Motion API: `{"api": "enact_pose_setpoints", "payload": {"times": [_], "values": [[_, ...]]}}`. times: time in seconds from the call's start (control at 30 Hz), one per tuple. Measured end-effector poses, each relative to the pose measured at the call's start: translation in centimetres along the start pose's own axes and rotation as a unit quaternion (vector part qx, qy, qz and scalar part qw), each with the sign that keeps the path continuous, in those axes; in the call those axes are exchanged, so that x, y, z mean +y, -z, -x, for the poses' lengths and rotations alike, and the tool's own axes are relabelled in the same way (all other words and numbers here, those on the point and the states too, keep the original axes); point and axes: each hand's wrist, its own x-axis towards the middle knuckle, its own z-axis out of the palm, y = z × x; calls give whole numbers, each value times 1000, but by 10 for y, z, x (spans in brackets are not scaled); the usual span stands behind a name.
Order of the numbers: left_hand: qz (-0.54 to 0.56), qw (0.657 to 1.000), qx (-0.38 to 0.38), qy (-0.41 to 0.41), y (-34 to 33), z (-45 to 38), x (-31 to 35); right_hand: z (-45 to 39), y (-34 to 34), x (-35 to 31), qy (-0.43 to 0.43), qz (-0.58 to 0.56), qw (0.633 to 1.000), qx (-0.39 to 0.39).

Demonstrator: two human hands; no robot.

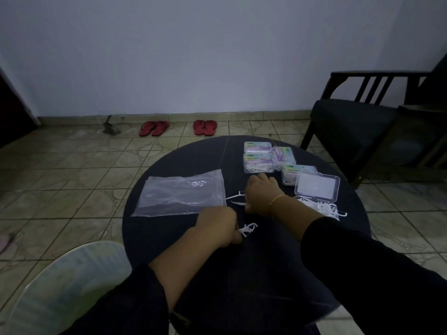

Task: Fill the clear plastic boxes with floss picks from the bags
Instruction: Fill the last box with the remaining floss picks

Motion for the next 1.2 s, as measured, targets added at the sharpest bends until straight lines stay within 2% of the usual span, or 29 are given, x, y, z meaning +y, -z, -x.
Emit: {"api": "enact_pose_setpoints", "payload": {"times": [0.07, 0.23, 0.5, 0.67, 0.87, 1.03, 1.2], "values": [[-2, 1000, -3, -5, 0, 0, 0, -6, 0, -2, 26, -15, 999, 17], [13, 1000, -6, -7, -2, 0, -1, -19, 8, -5, 30, -61, 997, -27], [45, 998, -34, -12, 3, -1, -3, -19, 6, -4, -64, -100, 985, -124], [23, 999, -12, -32, 2, 3, -2, 3, 7, -1, -58, -102, 982, -150], [11, 998, 25, -61, 3, 8, -3, 23, 1, -1, -28, -57, 993, -103], [59, 996, 16, -67, 6, 2, -4, 50, 17, 20, -28, -129, 988, -75], [135, 986, 46, -83, 21, -12, 19, 83, 33, 76, -93, -193, 977, -15]]}}
